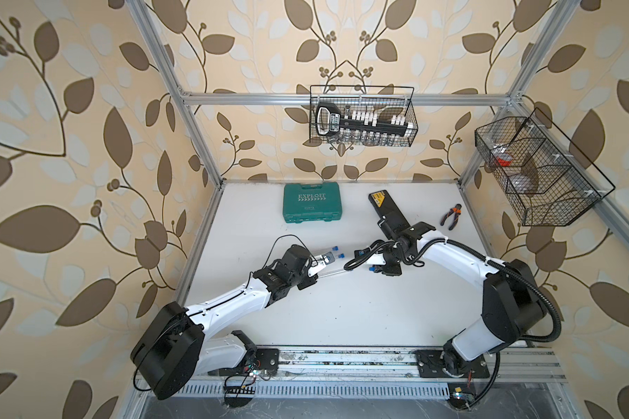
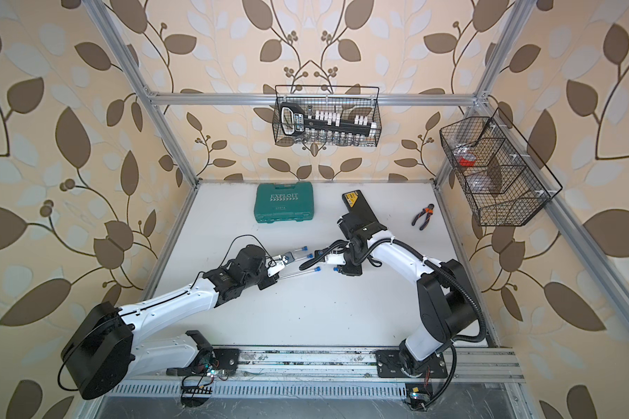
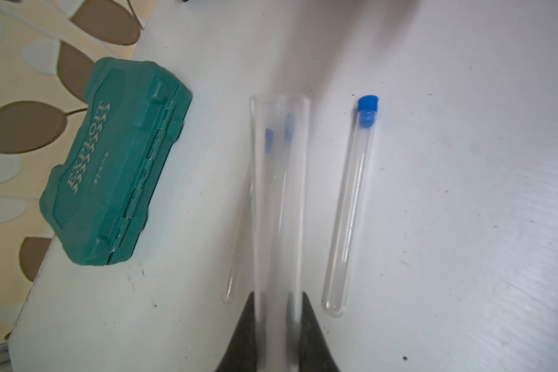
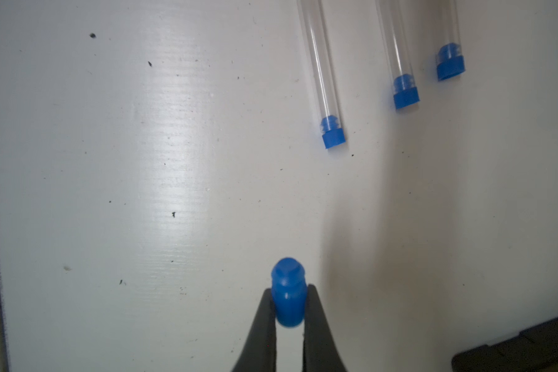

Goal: Insert stoppers into test tubes
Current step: Insert the stopper into the test tube.

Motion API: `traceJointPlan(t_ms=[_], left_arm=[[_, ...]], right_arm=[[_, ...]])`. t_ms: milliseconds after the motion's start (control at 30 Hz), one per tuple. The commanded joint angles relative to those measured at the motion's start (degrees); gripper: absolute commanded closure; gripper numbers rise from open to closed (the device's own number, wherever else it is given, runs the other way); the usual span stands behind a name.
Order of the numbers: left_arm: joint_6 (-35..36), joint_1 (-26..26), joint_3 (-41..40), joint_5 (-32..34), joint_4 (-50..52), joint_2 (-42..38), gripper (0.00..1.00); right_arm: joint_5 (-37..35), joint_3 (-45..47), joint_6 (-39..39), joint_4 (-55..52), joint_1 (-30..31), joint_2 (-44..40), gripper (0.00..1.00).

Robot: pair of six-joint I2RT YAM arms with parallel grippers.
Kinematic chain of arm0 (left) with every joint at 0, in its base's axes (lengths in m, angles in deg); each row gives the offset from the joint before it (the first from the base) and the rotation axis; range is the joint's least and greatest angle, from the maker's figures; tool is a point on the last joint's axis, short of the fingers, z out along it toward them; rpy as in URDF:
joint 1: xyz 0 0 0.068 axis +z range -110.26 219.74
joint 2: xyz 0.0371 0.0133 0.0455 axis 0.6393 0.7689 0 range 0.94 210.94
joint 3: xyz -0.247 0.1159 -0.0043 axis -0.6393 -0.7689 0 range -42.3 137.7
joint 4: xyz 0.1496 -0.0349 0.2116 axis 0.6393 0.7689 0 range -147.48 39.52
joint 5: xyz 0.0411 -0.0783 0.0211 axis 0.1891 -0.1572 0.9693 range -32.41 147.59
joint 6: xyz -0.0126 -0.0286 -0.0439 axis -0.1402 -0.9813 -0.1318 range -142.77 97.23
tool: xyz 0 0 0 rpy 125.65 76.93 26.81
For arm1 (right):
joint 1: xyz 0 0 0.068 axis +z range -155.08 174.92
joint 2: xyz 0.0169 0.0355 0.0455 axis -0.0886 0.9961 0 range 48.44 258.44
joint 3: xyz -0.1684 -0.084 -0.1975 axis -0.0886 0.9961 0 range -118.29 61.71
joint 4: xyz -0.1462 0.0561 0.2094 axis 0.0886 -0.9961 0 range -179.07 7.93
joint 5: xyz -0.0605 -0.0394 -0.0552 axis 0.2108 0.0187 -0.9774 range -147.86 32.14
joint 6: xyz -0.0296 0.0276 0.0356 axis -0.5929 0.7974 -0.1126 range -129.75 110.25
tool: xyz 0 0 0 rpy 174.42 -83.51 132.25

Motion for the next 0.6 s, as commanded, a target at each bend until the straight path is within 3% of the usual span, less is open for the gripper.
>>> traceJointPlan(t_ms=[0,200,567], left_arm=[[7.4,-3.5,0.9,-0.3,2.1,1.9,1.00],[13.8,-7.0,2.3,0.7,-0.1,5.1,1.00],[18.2,-9.4,3.1,3.9,-10.5,6.6,1.00]], right_arm=[[5.0,1.8,2.3,-0.4,0.2,-2.8,0.90],[7.5,3.1,3.3,0.2,0.7,-6.4,0.90],[12.0,3.2,6.6,0.3,2.9,-7.6,0.89]])
